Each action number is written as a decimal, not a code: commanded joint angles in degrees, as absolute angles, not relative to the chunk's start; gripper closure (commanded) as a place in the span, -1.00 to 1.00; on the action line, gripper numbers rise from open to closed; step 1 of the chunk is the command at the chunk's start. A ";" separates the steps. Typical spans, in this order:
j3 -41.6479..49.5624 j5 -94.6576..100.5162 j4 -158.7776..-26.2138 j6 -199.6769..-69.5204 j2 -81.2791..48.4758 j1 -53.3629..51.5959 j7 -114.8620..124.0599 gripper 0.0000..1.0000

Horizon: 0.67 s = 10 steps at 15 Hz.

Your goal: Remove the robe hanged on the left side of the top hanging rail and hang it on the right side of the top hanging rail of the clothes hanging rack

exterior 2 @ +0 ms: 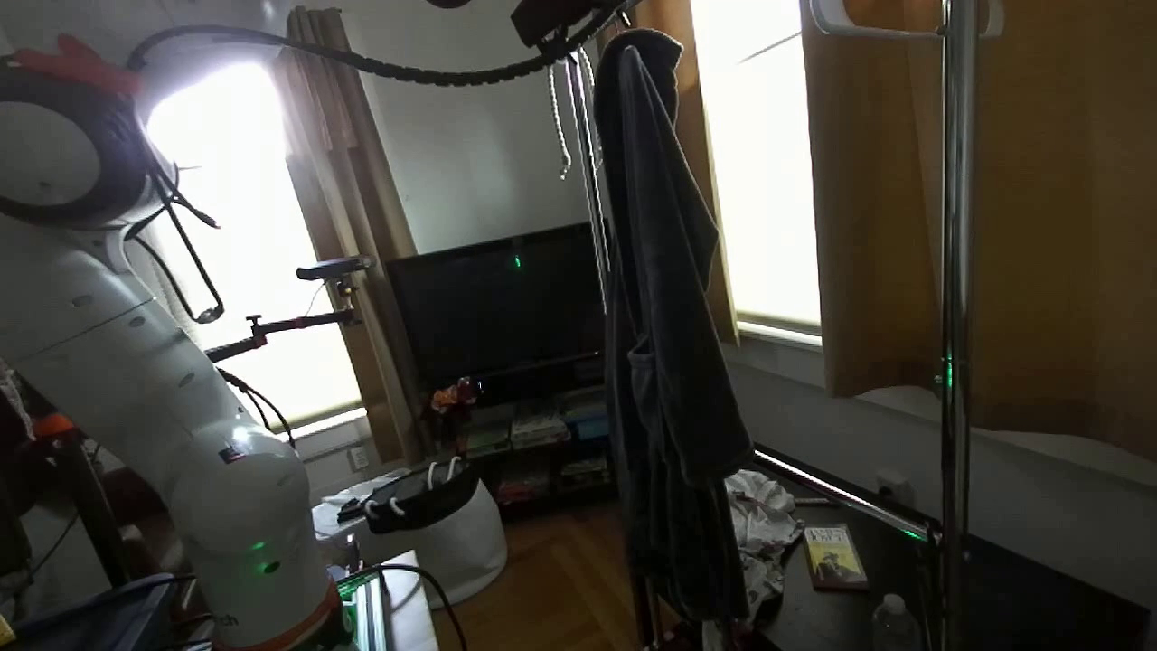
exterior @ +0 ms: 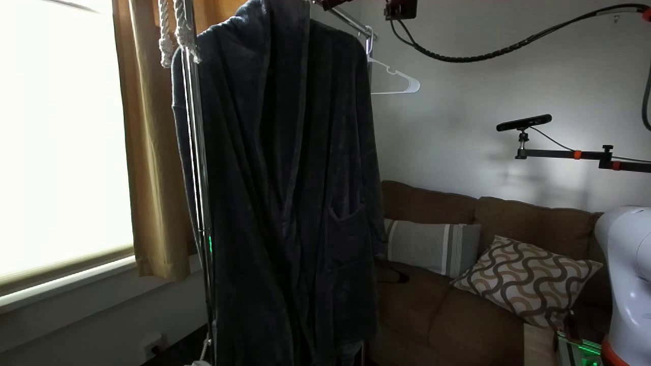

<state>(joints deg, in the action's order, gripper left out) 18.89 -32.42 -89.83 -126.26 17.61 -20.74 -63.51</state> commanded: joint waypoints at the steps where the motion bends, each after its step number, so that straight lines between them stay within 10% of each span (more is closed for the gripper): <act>1: 17.18 -38.09 -82.81 -121.55 11.18 -16.56 -65.50 -1.00; 10: 12.33 -39.10 -76.82 -115.59 3.58 -9.89 -63.23 -1.00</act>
